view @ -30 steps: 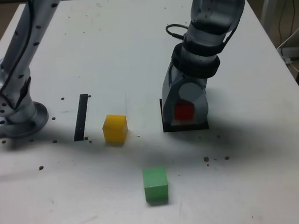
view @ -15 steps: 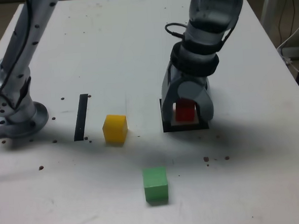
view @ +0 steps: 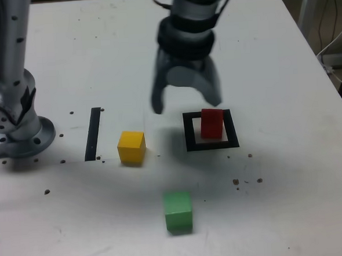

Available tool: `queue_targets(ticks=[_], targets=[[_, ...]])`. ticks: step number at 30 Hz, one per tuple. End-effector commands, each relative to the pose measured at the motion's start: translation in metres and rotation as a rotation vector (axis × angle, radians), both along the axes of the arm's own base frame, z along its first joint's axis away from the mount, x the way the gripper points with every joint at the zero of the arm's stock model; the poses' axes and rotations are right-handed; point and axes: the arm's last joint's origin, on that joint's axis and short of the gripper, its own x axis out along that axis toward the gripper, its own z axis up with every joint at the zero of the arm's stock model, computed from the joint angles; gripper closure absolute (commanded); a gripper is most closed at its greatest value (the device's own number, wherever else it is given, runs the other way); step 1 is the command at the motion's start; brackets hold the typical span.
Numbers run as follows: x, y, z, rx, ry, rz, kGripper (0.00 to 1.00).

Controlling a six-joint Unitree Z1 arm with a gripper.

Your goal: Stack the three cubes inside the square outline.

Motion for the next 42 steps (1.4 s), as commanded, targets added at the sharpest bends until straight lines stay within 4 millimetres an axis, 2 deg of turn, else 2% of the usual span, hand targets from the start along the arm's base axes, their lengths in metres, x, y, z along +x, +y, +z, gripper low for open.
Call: queue_targets(ticks=[1,8,12,20,26,30,33,42], targets=[[-0.017,-0.003,0.003,-0.007,0.007,-0.005,0.0],[-0.054,-0.018,-0.002,-0.023,0.018,-0.022,0.0],[-0.066,-0.03,-0.012,-0.041,0.021,-0.04,0.0],[-0.075,-0.042,-0.03,-0.083,0.045,-0.061,0.02],[-0.072,-0.045,-0.042,-0.107,0.072,-0.067,0.09],[-0.068,-0.046,-0.051,-0.124,0.098,-0.071,0.17],[-0.066,-0.046,-0.057,-0.134,0.114,-0.07,0.27],[-0.062,-0.046,-0.066,-0.135,0.13,-0.06,0.66]])
